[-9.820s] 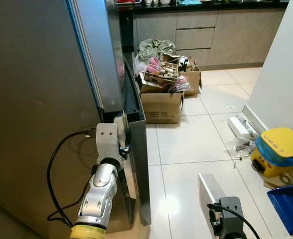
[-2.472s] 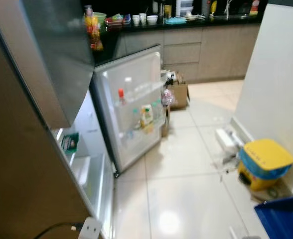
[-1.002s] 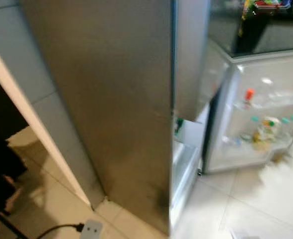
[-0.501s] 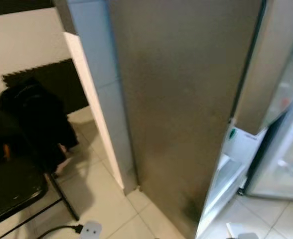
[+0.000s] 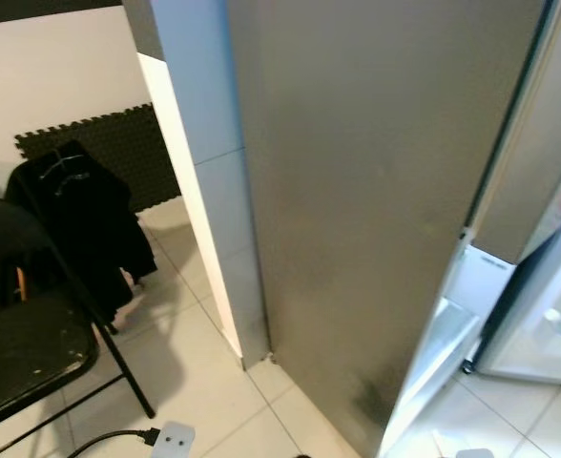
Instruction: Restocking fridge
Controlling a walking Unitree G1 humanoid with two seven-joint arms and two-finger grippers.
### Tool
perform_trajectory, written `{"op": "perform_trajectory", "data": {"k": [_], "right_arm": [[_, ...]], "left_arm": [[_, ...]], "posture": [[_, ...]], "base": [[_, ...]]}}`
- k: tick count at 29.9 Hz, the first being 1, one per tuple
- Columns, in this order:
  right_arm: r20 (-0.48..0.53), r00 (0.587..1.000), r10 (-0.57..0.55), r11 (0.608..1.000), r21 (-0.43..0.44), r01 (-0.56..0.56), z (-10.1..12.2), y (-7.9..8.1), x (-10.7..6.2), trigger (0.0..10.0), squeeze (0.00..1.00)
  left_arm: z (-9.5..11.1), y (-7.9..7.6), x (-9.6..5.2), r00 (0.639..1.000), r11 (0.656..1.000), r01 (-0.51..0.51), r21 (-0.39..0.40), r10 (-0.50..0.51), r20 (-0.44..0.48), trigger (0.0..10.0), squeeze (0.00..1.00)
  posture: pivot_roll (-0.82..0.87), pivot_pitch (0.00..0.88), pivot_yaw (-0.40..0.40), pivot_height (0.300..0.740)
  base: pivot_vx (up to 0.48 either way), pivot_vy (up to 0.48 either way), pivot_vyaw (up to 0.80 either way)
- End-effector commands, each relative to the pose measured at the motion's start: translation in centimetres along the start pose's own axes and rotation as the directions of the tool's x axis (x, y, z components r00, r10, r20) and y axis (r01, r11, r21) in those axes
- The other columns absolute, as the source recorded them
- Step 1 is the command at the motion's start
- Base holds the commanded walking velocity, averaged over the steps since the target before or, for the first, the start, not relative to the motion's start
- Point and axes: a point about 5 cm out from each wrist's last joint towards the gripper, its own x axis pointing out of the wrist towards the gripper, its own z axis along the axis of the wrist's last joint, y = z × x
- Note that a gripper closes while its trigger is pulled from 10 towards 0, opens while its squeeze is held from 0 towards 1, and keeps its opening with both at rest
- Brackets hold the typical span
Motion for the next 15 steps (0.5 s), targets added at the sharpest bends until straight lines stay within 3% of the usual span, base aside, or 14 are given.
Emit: {"op": "perform_trajectory", "data": {"k": [1,10,15], "right_arm": [[0.003,1.000,-0.014,1.000,0.003,0.014,0.06,-0.40,0.04,10.0,0.00],[0.004,1.000,-0.005,1.000,-0.003,0.005,0.03,-0.26,0.02,10.0,0.00],[0.004,1.000,0.000,1.000,-0.005,0.000,0.03,-0.15,0.01,10.0,0.00]], "left_arm": [[-0.52,-0.05,-0.12,1.000,1.000,0.009,0.010,-0.008,-0.022,10.0,0.00],[-0.63,0.16,-0.12,0.999,1.000,-0.007,0.011,0.007,-0.034,10.0,0.00],[-0.60,0.21,-0.12,0.999,1.000,-0.010,0.007,0.011,-0.032,10.0,0.00]], "posture": [[-0.11,0.052,0.033,0.740],[-0.11,0.055,0.033,0.740],[-0.11,0.055,0.033,0.740]], "base": [[0.000,-0.454,0.00],[0.055,-0.363,0.00],[0.255,0.000,0.00]]}}
